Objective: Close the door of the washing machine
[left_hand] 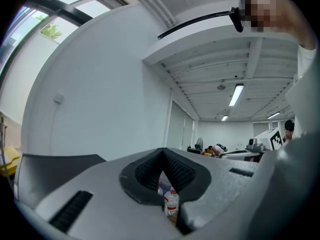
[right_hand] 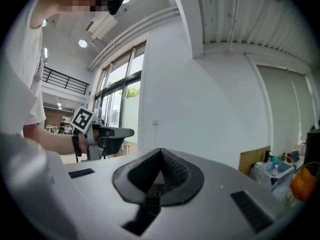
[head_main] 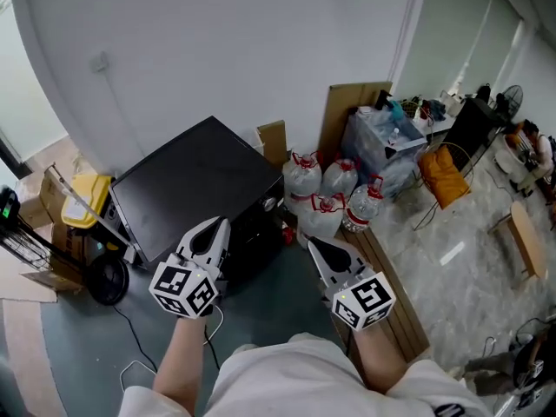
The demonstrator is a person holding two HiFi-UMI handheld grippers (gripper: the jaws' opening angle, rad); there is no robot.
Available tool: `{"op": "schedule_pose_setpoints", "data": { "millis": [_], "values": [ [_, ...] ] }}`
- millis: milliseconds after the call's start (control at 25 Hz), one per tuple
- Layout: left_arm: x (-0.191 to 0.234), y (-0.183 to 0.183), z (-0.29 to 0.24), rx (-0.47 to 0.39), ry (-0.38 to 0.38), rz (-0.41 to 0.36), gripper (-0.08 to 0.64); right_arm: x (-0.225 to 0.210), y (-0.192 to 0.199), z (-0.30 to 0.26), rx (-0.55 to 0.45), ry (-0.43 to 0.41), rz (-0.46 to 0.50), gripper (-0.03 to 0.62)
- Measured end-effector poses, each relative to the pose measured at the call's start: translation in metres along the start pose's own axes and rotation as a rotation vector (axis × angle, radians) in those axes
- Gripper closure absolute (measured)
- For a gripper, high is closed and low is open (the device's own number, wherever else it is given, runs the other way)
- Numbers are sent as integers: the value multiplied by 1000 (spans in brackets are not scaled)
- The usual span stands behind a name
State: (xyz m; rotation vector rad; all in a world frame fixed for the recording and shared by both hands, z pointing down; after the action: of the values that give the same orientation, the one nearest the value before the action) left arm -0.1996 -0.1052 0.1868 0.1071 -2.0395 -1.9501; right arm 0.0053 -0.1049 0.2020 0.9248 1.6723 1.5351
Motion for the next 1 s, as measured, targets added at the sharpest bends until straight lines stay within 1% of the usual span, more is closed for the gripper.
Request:
{"op": "schedule_pose_setpoints", "data": {
  "millis": [80, 240, 360, 480, 680, 880, 1000],
  "values": [
    [0, -19, 4, -32, -27, -38, 555, -10, -9, 1, -17, -5, 14, 594],
    [15, -51, 22, -94, -165, -112, 555, -28, -27, 1, -40, -16, 43, 594],
    [26, -66, 36, -118, -238, -140, 555, -47, -39, 3, -60, -5, 50, 594],
    [34, -76, 55, -140, -296, -151, 555, -64, -45, 9, -79, 12, 45, 594],
    [42, -91, 87, -159, -359, -183, 555, -87, -49, 16, -98, 66, 30, 594],
    [59, -91, 124, -198, -474, -182, 555, -95, -47, 20, -108, 107, 31, 594],
    [65, -89, 140, -210, -517, -170, 555, -91, -51, 25, -98, 130, 40, 594]
  ]
}}
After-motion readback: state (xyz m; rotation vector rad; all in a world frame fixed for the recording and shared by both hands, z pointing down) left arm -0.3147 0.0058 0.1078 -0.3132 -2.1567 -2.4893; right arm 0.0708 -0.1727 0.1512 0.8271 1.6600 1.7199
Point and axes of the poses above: the fingertips, and each gripper's own axes: z backward along the fingers, x to its left, y out of its underside, the point moved 3 cm from there along z, backward along the fingers, and after that the axes turned 7 degrees about -y, right-handed, at the moved point
